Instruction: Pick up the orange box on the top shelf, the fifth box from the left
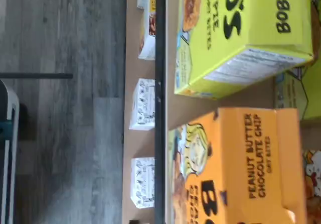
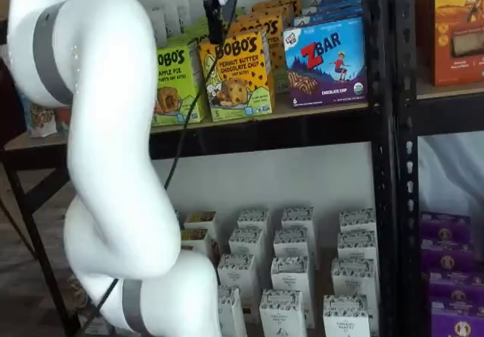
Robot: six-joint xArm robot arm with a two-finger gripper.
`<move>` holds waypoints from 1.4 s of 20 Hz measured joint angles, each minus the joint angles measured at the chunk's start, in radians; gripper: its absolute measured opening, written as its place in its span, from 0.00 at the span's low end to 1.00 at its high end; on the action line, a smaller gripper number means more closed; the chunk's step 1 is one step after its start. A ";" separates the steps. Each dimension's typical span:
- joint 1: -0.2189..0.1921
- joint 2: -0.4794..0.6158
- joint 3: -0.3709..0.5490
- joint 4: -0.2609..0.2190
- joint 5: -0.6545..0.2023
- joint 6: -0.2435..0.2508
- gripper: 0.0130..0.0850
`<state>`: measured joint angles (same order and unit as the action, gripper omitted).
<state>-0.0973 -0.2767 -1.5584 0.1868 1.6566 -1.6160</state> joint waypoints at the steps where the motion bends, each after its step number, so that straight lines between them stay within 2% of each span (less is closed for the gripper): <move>1: 0.000 0.007 -0.003 -0.006 -0.005 -0.002 1.00; 10: -0.002 0.059 -0.020 -0.054 -0.008 -0.021 1.00; 19: -0.013 0.077 -0.003 -0.069 -0.019 -0.039 1.00; 28: -0.016 0.101 -0.016 -0.084 0.005 -0.045 1.00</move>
<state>-0.1135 -0.1762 -1.5743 0.1028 1.6617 -1.6610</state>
